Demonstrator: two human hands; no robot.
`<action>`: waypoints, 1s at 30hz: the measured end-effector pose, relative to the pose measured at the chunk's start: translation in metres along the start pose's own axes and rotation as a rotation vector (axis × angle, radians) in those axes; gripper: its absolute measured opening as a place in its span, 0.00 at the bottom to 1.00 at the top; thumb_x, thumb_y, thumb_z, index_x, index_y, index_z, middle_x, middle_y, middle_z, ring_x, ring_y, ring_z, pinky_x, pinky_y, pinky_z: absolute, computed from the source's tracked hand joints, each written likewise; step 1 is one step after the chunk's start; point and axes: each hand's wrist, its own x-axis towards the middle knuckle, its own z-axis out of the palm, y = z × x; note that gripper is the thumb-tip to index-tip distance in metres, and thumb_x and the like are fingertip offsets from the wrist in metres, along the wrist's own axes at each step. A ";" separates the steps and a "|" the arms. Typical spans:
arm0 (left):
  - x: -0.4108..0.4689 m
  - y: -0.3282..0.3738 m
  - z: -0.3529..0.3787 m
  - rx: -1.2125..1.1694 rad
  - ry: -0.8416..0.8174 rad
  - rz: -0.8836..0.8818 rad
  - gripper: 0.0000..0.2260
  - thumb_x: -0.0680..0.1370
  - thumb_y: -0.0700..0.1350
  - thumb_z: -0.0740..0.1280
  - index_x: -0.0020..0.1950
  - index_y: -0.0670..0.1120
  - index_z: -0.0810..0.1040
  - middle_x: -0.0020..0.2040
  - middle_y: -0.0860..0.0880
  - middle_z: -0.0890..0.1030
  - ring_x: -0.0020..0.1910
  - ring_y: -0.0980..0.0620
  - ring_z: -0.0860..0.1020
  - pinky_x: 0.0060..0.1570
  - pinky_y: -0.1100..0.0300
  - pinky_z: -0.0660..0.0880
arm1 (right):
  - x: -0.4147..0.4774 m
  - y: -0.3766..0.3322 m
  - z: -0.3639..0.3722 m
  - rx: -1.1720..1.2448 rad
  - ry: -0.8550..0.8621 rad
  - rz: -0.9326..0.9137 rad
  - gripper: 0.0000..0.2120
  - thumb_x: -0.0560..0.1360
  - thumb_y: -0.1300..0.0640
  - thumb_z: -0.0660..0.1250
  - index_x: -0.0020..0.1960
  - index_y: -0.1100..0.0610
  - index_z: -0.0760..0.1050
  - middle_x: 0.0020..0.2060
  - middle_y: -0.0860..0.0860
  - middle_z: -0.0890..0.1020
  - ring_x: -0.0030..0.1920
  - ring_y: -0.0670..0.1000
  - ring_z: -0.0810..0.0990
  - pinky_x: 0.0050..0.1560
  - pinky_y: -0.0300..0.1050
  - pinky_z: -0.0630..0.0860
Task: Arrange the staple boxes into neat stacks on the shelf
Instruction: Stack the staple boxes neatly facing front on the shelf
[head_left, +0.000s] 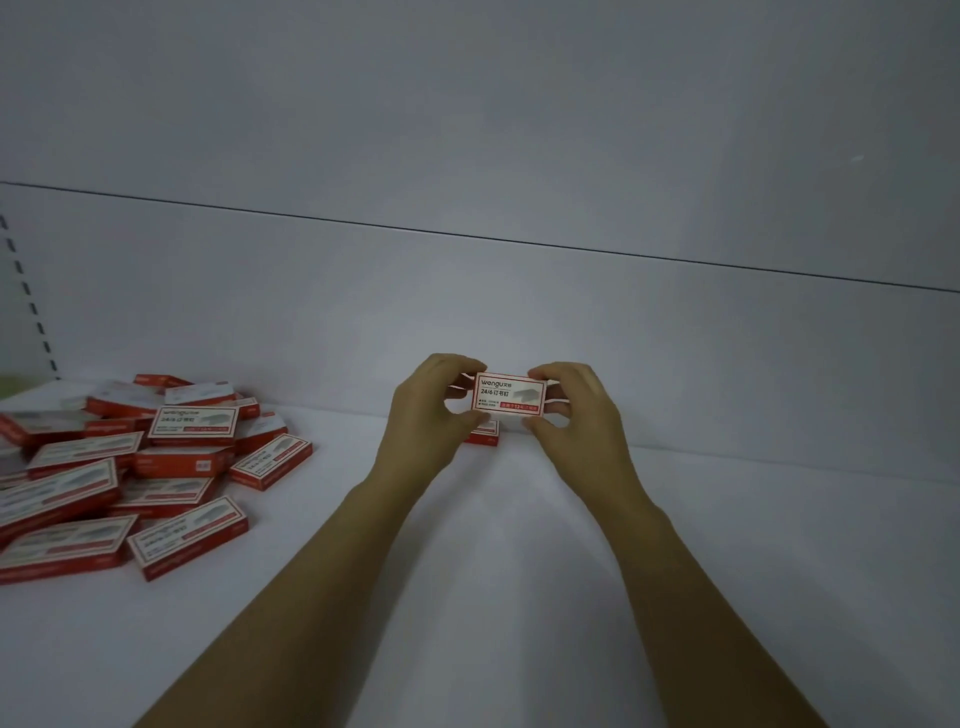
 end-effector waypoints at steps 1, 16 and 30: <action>0.000 0.001 -0.002 -0.022 -0.025 -0.032 0.19 0.69 0.39 0.75 0.58 0.45 0.77 0.55 0.50 0.79 0.47 0.57 0.77 0.44 0.76 0.73 | 0.000 0.000 -0.002 0.030 -0.025 0.024 0.17 0.71 0.67 0.71 0.58 0.57 0.75 0.54 0.48 0.75 0.48 0.45 0.78 0.45 0.25 0.75; 0.010 0.028 -0.036 -0.441 -0.362 -0.642 0.20 0.74 0.57 0.68 0.49 0.39 0.81 0.42 0.41 0.82 0.37 0.49 0.78 0.39 0.61 0.77 | 0.010 -0.028 -0.041 0.512 -0.392 0.645 0.17 0.75 0.47 0.66 0.51 0.61 0.79 0.40 0.54 0.82 0.38 0.50 0.78 0.43 0.42 0.77; 0.015 0.018 -0.035 -0.366 -0.425 -0.430 0.16 0.69 0.34 0.74 0.56 0.38 0.79 0.50 0.42 0.83 0.48 0.46 0.82 0.52 0.53 0.78 | 0.014 -0.018 -0.044 0.011 -0.477 0.408 0.20 0.69 0.62 0.73 0.60 0.57 0.77 0.50 0.49 0.82 0.51 0.47 0.80 0.50 0.37 0.74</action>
